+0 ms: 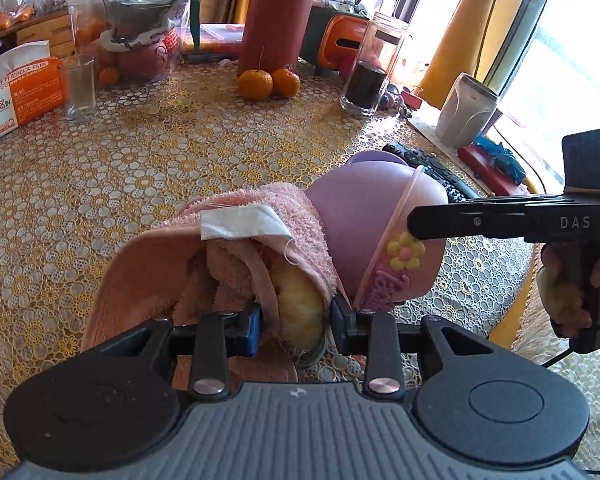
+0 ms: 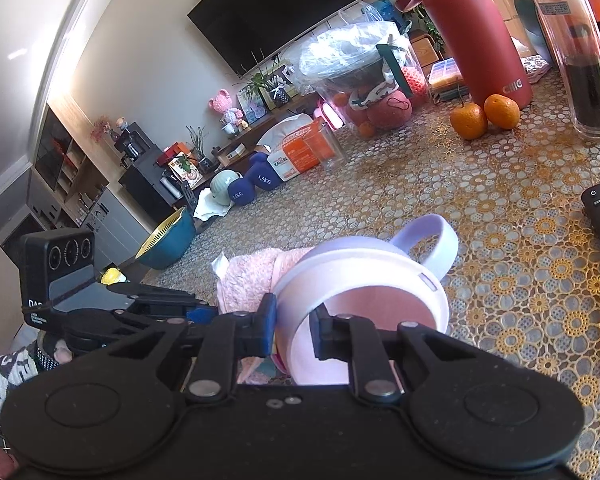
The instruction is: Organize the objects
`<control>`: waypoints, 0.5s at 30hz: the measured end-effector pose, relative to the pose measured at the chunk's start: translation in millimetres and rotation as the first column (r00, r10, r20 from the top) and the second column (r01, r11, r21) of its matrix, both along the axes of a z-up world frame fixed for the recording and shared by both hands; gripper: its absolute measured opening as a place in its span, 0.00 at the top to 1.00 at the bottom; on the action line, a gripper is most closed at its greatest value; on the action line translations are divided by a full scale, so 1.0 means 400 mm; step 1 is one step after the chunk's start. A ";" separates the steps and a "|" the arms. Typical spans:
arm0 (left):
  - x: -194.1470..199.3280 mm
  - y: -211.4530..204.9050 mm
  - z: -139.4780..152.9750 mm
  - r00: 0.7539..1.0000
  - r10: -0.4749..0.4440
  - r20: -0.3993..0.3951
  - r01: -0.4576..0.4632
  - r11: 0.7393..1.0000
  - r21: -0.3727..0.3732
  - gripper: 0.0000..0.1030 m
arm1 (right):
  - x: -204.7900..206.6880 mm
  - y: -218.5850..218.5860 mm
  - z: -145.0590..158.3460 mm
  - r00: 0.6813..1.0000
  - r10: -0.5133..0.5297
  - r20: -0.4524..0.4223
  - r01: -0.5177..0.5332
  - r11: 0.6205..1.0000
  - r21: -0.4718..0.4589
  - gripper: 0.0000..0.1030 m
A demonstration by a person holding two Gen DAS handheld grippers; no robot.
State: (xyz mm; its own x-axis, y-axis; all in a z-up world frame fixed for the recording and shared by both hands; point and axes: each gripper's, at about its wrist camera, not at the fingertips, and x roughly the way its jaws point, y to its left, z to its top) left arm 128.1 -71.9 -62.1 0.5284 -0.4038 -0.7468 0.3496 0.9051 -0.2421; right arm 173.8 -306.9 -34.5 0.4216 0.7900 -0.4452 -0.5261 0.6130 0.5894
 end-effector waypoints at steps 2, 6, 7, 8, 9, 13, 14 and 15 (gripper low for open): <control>-0.005 0.004 0.005 1.000 0.004 0.002 -0.004 1.000 -0.008 0.68 | 0.000 -0.002 0.000 1.000 -0.002 -0.001 0.002 1.000 0.000 0.84; -0.026 0.008 0.041 0.999 -0.002 0.034 0.002 1.000 -0.001 0.68 | -0.001 -0.003 0.002 1.000 -0.002 -0.003 0.002 1.000 -0.003 0.84; -0.031 0.009 0.050 0.999 -0.003 0.041 0.003 1.000 -0.003 0.68 | -0.001 -0.002 0.002 1.000 -0.002 -0.002 0.002 1.000 -0.004 0.84; -0.036 0.009 0.061 0.999 -0.005 0.050 0.005 1.000 -0.002 0.68 | -0.001 -0.002 0.003 1.000 -0.001 -0.003 0.001 1.000 -0.005 0.84; -0.041 0.009 0.070 0.998 -0.008 0.059 0.008 1.000 -0.004 0.68 | -0.001 -0.001 0.003 1.000 -0.002 -0.003 0.002 1.000 -0.005 0.84; -0.067 0.001 0.110 0.995 -0.022 0.096 0.024 0.999 -0.024 0.68 | 0.001 -0.003 0.000 1.000 -0.007 -0.012 0.007 1.000 0.006 0.84; -0.073 -0.003 0.122 0.994 -0.028 0.108 0.031 0.999 -0.029 0.68 | 0.002 -0.005 -0.001 1.000 -0.010 -0.014 0.010 1.000 0.010 0.84; -0.079 -0.007 0.133 0.992 -0.035 0.119 0.039 0.999 -0.034 0.68 | 0.002 -0.006 -0.002 1.000 -0.014 -0.017 0.014 1.000 0.013 0.84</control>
